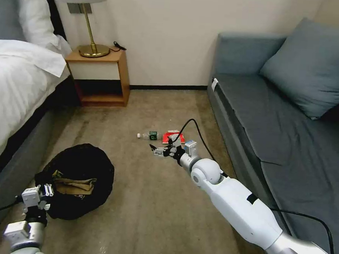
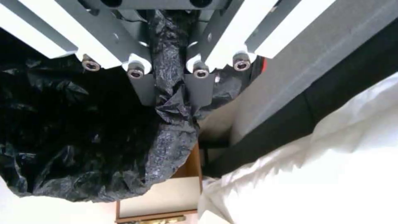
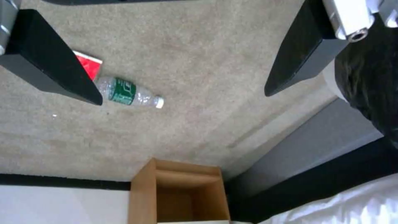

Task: Pick up the trash bin, then pick up the garbage on the floor and place it into the trash bin.

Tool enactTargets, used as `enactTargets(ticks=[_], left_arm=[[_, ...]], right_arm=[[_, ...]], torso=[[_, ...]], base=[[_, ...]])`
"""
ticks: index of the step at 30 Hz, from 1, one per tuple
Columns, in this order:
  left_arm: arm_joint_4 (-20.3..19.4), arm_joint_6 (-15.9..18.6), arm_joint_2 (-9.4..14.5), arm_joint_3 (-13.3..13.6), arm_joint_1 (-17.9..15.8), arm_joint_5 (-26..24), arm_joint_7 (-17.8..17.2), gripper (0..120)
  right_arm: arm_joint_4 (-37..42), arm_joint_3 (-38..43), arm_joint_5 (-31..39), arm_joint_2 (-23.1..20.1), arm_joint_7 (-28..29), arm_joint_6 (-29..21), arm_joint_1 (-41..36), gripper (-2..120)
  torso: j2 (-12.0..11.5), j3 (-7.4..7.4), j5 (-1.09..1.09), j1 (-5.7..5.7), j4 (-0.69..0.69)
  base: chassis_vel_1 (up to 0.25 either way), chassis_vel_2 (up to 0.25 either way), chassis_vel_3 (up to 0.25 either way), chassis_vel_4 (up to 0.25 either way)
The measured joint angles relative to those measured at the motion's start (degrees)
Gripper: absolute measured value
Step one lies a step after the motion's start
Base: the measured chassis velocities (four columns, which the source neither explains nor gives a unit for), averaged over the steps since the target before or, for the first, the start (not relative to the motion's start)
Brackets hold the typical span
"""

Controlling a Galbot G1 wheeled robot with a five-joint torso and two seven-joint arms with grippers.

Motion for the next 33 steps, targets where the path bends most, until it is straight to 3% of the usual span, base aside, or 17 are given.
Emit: enactTargets(ticks=[33], left_arm=[[1.51,-0.23,0.72,0.28,-0.83,-0.52,-0.07,5]], right_arm=[[-1.92,-0.31,-1.85,2.45,0.13,0.19,-0.24,100]], torso=[[0.00,0.00,0.00,0.01,-0.01]], base=[[-0.081,0.077,0.085,-0.082]])
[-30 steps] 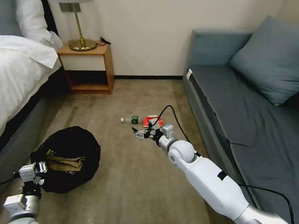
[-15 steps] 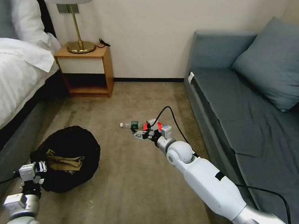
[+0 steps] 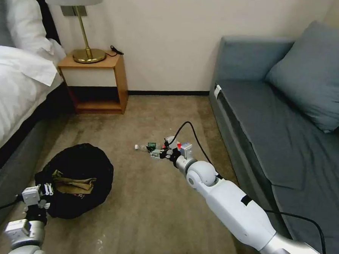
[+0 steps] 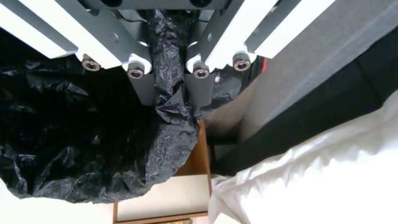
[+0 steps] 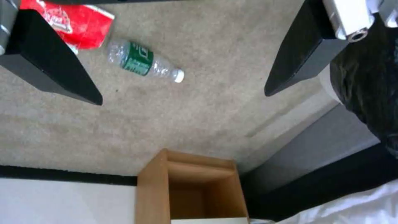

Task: Pick up the trash bin, then pick up the garbage on the floor and place it into the trash bin.

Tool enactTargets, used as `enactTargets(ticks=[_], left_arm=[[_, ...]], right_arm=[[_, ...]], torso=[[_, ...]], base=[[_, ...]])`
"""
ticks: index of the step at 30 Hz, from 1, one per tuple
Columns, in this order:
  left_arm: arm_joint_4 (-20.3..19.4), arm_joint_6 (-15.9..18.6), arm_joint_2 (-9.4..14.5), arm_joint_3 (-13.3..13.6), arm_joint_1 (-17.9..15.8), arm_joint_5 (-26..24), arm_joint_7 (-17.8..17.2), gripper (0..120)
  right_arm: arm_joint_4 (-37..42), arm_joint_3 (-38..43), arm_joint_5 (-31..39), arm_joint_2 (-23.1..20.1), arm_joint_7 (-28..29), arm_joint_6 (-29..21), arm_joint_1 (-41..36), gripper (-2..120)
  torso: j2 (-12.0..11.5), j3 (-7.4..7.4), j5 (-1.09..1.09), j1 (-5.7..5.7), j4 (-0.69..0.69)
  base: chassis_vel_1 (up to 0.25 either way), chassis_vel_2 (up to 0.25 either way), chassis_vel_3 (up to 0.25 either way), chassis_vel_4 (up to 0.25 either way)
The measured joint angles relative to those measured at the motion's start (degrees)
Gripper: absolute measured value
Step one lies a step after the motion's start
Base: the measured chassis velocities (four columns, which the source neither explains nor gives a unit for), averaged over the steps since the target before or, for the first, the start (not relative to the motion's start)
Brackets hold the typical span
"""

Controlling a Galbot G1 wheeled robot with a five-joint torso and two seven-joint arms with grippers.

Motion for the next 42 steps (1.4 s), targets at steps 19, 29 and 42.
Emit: enactTargets(ticks=[19,29,42], left_arm=[[0.26,0.02,-0.43,0.00,-0.21,0.11,0.00,5],[0.85,-0.20,-0.38,-0.13,-0.13,0.07,0.00,5],[1.53,-0.46,-0.27,0.09,-0.13,0.12,0.00,5]], right_arm=[[-1.91,-0.37,-0.90,0.62,-0.91,0.85,0.51,100],[-2.72,-0.75,-1.70,1.74,-0.93,0.88,0.65,100],[-3.44,-0.74,-2.54,2.27,-1.07,0.95,0.40,100]], torso=[[0.00,0.00,0.00,0.00,0.01],[0.00,0.00,0.01,0.00,0.02],[0.00,0.00,0.00,0.00,0.01]], base=[[-0.077,0.076,0.081,-0.078],[-0.085,0.097,0.093,-0.098],[-0.094,0.087,0.092,-0.091]])
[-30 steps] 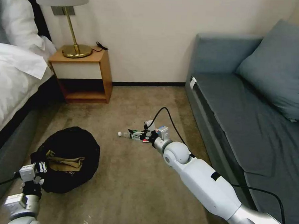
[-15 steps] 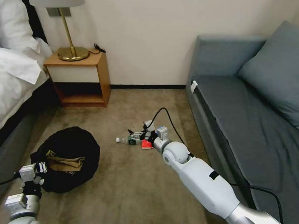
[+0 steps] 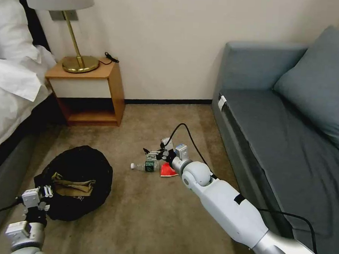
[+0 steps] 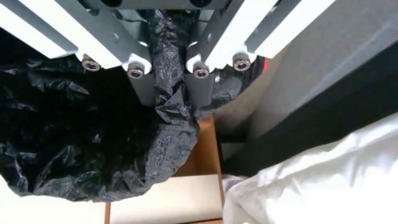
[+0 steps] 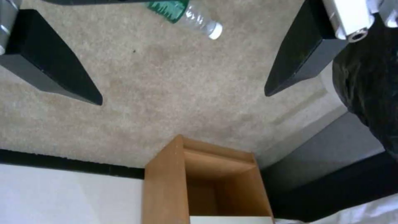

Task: Pick up the trash bin, then pick up the garbage on the floor and place it into the trash bin.

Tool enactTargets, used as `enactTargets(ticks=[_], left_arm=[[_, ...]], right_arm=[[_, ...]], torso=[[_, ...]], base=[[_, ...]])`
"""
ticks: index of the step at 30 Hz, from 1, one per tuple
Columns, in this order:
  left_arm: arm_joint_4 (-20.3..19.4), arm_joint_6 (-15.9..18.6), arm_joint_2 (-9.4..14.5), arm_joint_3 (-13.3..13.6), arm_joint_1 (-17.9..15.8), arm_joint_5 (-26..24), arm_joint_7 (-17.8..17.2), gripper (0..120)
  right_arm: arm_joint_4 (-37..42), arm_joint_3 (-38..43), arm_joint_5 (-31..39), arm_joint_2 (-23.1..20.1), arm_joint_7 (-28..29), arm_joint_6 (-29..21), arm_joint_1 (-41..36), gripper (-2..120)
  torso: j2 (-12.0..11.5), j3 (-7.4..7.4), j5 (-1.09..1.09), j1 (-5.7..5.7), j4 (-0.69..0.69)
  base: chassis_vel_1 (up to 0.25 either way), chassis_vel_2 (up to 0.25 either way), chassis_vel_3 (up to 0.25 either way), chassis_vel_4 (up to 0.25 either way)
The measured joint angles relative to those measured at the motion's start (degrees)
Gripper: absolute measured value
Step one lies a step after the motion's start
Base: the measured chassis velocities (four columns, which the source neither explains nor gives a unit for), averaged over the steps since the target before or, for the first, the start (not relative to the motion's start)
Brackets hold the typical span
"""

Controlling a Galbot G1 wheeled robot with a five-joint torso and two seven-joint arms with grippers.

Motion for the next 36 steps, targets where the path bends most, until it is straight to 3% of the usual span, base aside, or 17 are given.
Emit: enactTargets(ticks=[36], left_arm=[[-0.24,-0.12,0.98,-0.25,0.03,-0.56,-0.06,5]], right_arm=[[-0.73,-0.23,-0.95,0.92,-0.42,0.29,-0.60,100]], torso=[[0.00,0.00,0.00,0.00,0.00]], base=[[-0.084,0.089,0.085,-0.089]])
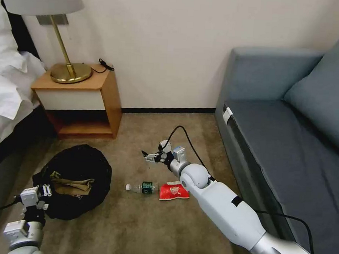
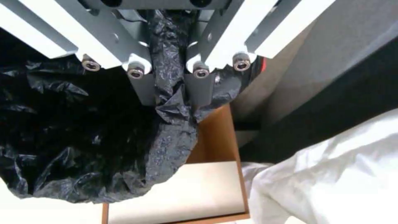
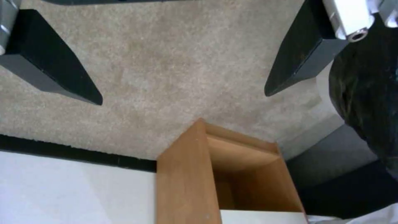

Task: Pick up the trash bin, then pick up the garbage on the floor and place it into the trash bin.

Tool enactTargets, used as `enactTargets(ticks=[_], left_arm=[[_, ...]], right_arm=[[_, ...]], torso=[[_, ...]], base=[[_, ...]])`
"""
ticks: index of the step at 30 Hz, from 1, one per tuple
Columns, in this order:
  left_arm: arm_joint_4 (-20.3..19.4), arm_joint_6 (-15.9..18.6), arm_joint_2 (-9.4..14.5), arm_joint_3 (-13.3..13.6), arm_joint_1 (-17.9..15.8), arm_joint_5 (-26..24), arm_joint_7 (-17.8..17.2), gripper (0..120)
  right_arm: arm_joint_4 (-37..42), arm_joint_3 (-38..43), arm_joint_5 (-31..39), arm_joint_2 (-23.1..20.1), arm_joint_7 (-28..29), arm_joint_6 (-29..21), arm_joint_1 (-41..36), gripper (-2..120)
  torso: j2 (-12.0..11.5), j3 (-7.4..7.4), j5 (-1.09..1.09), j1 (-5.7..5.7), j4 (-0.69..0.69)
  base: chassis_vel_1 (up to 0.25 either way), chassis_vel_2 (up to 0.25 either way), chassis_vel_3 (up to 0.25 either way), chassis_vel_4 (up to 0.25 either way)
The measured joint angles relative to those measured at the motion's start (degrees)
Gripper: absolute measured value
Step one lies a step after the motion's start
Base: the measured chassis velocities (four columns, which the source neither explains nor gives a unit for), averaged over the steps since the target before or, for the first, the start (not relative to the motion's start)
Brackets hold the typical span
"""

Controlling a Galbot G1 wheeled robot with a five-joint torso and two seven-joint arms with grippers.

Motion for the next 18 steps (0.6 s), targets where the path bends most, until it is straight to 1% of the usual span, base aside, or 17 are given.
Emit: enactTargets(ticks=[5,8,9,10,14,15,17,18], left_arm=[[-0.16,0.05,0.17,-0.03,0.07,-0.29,-0.04,5],[-0.17,0.06,0.50,-0.10,0.22,-0.62,-0.05,5],[-0.17,0.06,0.65,-0.15,0.27,-0.74,-0.06,5],[-0.17,0.06,0.65,-0.15,0.27,-0.74,-0.06,5],[0.09,0.06,1.04,-0.22,0.40,-0.99,-0.07,5],[0.09,0.06,1.04,-0.22,0.40,-0.99,-0.07,5],[0.12,0.02,1.16,-0.26,0.57,-1.09,-0.07,5],[0.21,-0.06,1.34,-0.39,0.76,-1.28,-0.10,5]], right_arm=[[-0.24,-0.30,0.00,0.34,-0.61,-0.39,0.09,100],[-0.86,-0.68,-0.13,0.80,-2.33,-2.29,0.77,100],[-1.36,-0.80,-0.54,1.12,-4.09,-3.36,1.24,100],[-1.36,-0.80,-0.54,1.12,-4.09,-3.36,1.24,100],[-4.04,-0.98,-3.26,2.58,-9.47,-5.62,2.72,100],[-4.04,-0.98,-3.26,2.58,-9.47,-5.62,2.72,100],[-5.92,-1.28,-5.49,3.29,-11.90,-5.84,3.45,100],[-8.82,-1.57,-8.82,4.21,-14.92,-5.67,4.26,100]], torso=[[0.00,0.00,0.00,0.00,0.00],[0.00,0.00,0.00,0.00,0.00],[0.00,0.00,0.00,0.00,0.01],[0.00,0.00,0.00,0.00,0.01],[0.00,0.00,0.00,0.00,0.01],[0.00,0.00,0.00,0.00,0.01],[0.00,0.00,0.00,0.00,0.01],[0.00,0.00,0.00,0.00,0.02]], base=[[-0.018,0.019,0.021,-0.018],[0.000,0.000,0.000,0.000],[0.000,0.000,0.000,0.000],[0.000,0.000,0.000,0.000],[0.000,0.000,0.000,0.000],[0.000,0.000,0.000,0.000],[0.000,0.000,0.000,0.000],[0.000,0.000,0.000,0.000]])
